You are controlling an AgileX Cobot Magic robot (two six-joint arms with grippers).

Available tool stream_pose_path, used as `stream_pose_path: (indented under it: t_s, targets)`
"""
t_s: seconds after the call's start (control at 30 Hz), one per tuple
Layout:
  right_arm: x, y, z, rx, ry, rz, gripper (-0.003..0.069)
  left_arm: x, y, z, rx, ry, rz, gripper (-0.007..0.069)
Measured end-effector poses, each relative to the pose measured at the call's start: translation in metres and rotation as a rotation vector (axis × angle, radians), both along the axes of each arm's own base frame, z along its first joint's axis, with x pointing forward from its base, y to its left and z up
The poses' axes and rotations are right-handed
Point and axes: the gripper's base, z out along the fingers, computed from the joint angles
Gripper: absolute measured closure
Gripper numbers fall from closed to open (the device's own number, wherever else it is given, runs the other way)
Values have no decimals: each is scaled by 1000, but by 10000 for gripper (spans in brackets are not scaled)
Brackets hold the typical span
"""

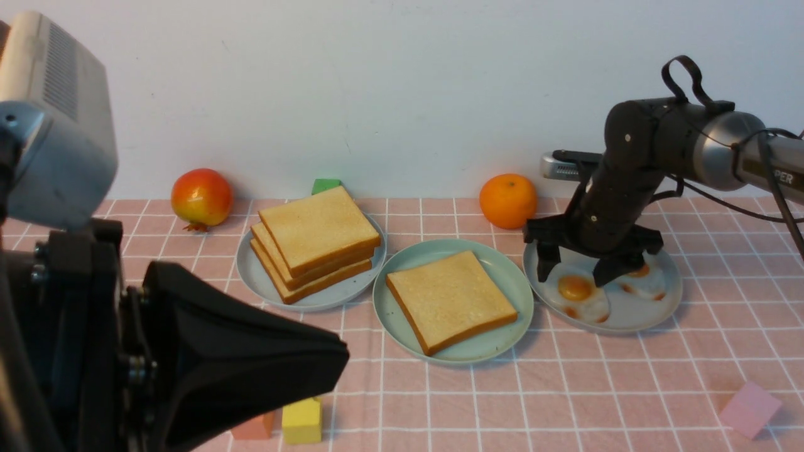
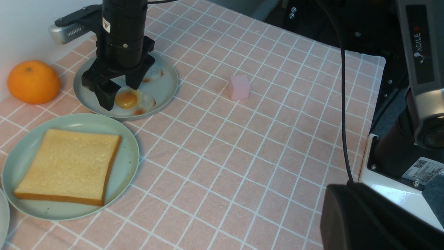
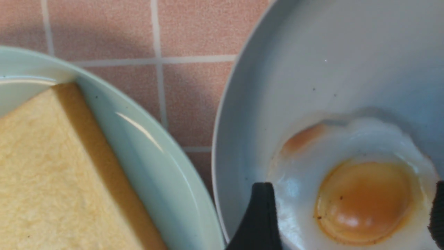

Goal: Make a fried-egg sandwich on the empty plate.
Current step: Use the right arm to grab a fried egg

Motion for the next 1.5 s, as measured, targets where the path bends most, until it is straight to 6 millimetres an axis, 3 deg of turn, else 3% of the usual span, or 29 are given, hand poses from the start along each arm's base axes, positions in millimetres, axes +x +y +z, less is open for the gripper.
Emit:
stream_pose_path:
  t_s: [0.47,0.67,1.03,1.27,1.3,1.33,1.5]
  targets:
    - [1,-4,0,-44,-7,1,15,0,0,0,10,-18,-8,612]
    - [1,-3,-12,-37,21,-5,15,0,0,0,8,-18,-8,612]
    - [3,-1,-14,-19,27,4,20,-1,-2,2,-16,-29,-31,610]
    - [3,1,-14,-7,18,40,119,-1,-2,4,-28,-37,-26,608]
    - [3,1,-14,-8,13,50,181,-1,-2,4,-30,-38,-25,608]
    - [4,1,-14,-8,12,50,195,-1,-2,4,-31,-38,-24,608]
    - [4,0,-14,-25,8,63,195,-1,-2,4,-32,-37,-25,608]
